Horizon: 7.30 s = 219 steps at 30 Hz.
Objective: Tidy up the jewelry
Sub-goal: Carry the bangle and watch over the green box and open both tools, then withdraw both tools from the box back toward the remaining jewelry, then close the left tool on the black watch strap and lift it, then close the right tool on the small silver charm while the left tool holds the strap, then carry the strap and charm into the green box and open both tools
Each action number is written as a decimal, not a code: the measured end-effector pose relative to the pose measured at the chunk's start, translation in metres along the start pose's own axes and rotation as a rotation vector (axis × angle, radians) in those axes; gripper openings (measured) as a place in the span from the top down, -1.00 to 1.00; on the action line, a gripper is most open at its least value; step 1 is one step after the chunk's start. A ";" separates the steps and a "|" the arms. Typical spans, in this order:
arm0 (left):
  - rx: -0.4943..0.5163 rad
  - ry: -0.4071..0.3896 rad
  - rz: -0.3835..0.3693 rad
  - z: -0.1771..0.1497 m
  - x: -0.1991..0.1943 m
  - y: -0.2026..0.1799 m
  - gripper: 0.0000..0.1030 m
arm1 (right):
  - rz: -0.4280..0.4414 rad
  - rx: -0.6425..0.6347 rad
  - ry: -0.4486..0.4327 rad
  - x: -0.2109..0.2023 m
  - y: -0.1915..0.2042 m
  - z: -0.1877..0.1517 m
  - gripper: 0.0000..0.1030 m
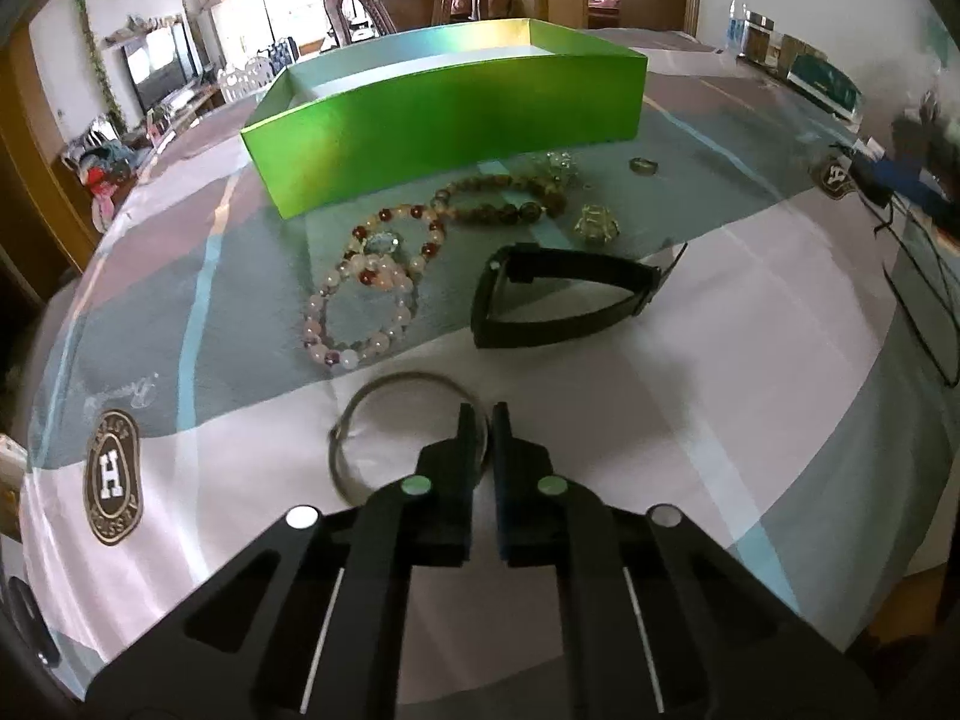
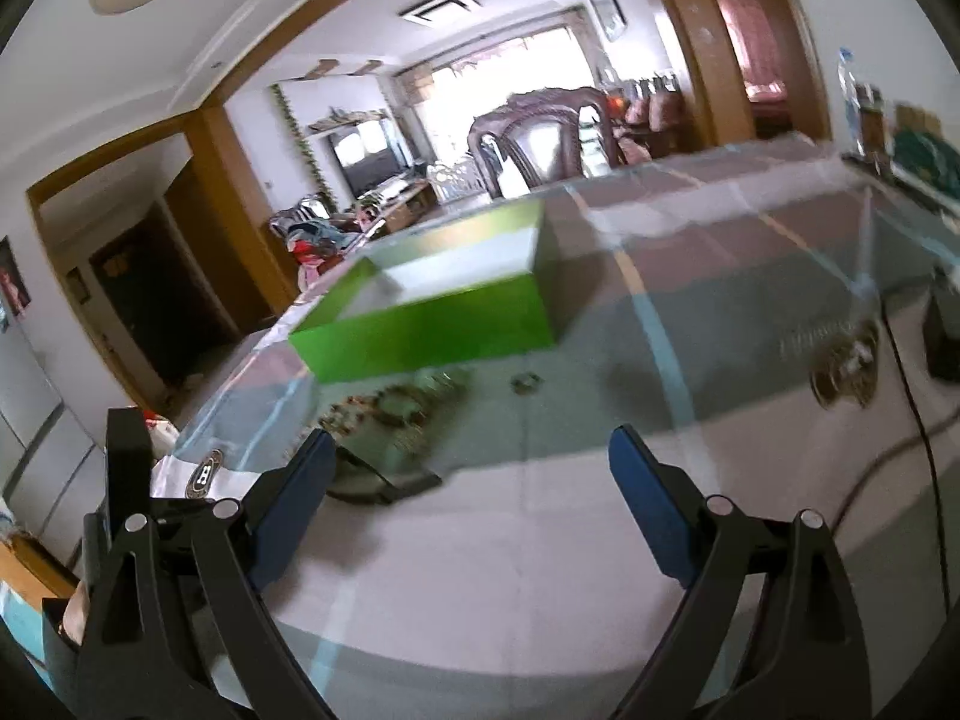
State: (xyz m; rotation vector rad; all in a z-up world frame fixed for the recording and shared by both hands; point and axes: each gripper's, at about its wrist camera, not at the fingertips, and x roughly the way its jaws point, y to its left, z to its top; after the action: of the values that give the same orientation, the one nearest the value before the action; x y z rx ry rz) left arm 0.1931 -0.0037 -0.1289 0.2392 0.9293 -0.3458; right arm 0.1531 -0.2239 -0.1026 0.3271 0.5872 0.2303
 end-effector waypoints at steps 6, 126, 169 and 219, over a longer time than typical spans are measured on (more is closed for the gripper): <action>-0.014 -0.029 0.019 0.001 -0.009 0.001 0.92 | -0.001 0.032 0.017 0.003 -0.016 -0.013 -0.76; -0.232 -0.214 -0.052 0.020 -0.022 0.026 0.84 | -0.128 -0.254 0.118 0.056 0.048 -0.008 -0.75; -0.269 -0.317 -0.008 -0.028 -0.097 0.012 0.84 | -0.118 -0.257 0.011 -0.020 0.054 -0.012 0.57; -0.172 -0.389 -0.021 0.090 -0.110 0.040 0.84 | -0.068 -0.299 -0.061 0.034 0.076 0.100 0.57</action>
State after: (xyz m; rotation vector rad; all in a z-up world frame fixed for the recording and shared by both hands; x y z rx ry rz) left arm 0.2148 0.0223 0.0154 0.0014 0.5729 -0.3156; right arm 0.2289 -0.1669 -0.0132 0.0246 0.4949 0.2378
